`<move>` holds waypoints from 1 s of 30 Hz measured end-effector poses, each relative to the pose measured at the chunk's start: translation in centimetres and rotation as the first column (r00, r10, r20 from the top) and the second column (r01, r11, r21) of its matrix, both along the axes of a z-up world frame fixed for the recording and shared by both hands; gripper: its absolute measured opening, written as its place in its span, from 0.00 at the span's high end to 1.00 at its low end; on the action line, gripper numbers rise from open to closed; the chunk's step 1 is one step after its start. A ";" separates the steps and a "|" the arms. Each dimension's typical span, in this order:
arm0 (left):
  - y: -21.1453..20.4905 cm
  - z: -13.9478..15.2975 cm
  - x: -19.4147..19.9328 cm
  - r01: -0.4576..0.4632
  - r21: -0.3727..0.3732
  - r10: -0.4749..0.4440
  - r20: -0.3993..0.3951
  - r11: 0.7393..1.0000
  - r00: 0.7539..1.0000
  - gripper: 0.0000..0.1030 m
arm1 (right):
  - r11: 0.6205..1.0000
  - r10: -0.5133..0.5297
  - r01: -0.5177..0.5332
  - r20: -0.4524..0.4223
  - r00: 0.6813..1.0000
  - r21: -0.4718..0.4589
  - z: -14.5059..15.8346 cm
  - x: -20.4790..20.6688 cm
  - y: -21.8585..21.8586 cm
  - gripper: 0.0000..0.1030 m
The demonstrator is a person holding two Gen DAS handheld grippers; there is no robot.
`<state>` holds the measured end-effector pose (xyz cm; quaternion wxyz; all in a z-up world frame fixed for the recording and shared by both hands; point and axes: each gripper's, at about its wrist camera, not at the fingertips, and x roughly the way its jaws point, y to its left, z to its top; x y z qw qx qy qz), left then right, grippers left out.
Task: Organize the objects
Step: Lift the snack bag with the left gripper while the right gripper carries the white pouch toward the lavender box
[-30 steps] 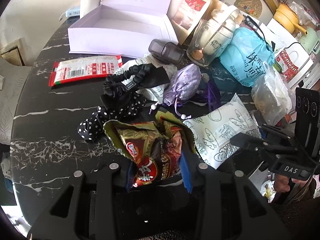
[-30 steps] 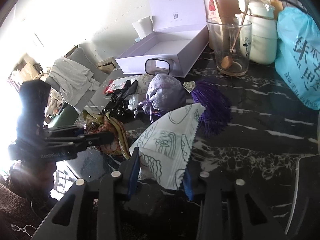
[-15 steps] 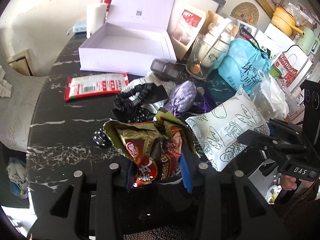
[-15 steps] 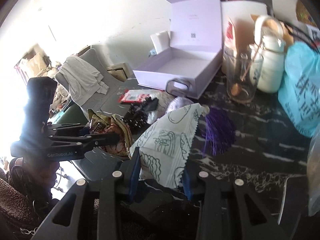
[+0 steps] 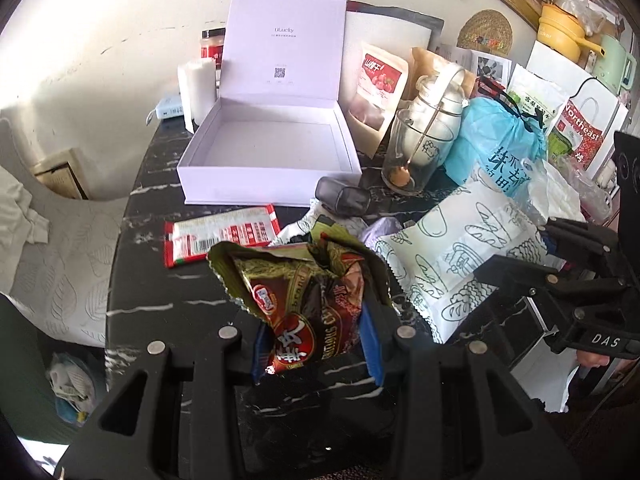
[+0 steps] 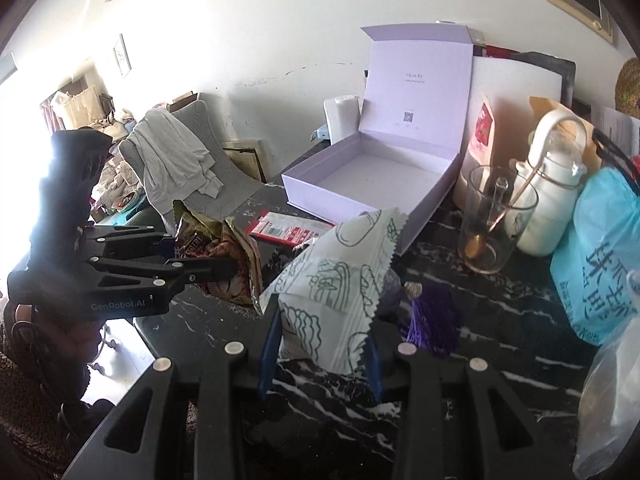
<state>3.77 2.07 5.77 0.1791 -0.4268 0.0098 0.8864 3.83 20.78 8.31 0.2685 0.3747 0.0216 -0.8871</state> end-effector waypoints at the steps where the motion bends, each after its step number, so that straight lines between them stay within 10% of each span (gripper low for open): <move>1: 0.0 0.2 -0.3 0.000 -0.005 0.000 -0.001 1.000 1.000 0.65 | 1.000 0.006 -0.006 -0.003 1.000 0.004 0.1 -0.3 -0.1 0.65; 30: 0.1 -0.4 -12.6 0.008 -0.069 -0.006 0.033 0.998 0.999 0.65 | 0.998 0.010 -0.010 -0.007 1.000 0.063 1.0 -10.6 -2.0 0.65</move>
